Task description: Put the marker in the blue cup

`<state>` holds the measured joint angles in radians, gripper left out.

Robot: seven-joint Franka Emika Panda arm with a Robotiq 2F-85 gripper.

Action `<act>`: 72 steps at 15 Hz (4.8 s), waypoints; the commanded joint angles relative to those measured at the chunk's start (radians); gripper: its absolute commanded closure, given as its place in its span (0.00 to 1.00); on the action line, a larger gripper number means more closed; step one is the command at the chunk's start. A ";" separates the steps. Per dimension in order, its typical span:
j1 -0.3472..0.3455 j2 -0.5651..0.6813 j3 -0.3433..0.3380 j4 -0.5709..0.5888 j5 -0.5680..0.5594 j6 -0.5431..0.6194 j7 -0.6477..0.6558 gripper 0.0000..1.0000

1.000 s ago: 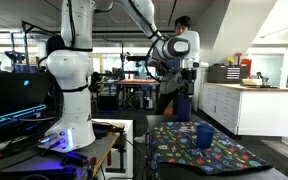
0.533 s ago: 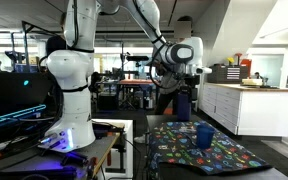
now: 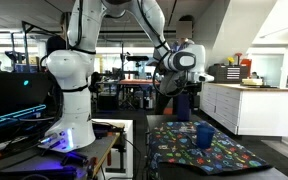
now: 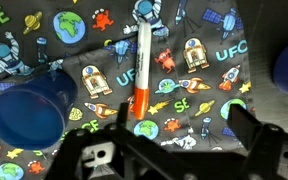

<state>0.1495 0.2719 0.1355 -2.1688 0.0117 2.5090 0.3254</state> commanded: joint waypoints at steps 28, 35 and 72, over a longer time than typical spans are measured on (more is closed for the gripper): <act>0.009 0.292 -0.061 0.197 0.005 -0.026 -0.109 0.00; 0.012 0.307 -0.072 0.211 0.002 -0.026 -0.099 0.46; -0.013 0.100 -0.088 0.325 0.003 -0.107 -0.111 0.94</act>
<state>0.1477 0.4282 0.0535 -1.8034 0.0140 2.3592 0.2311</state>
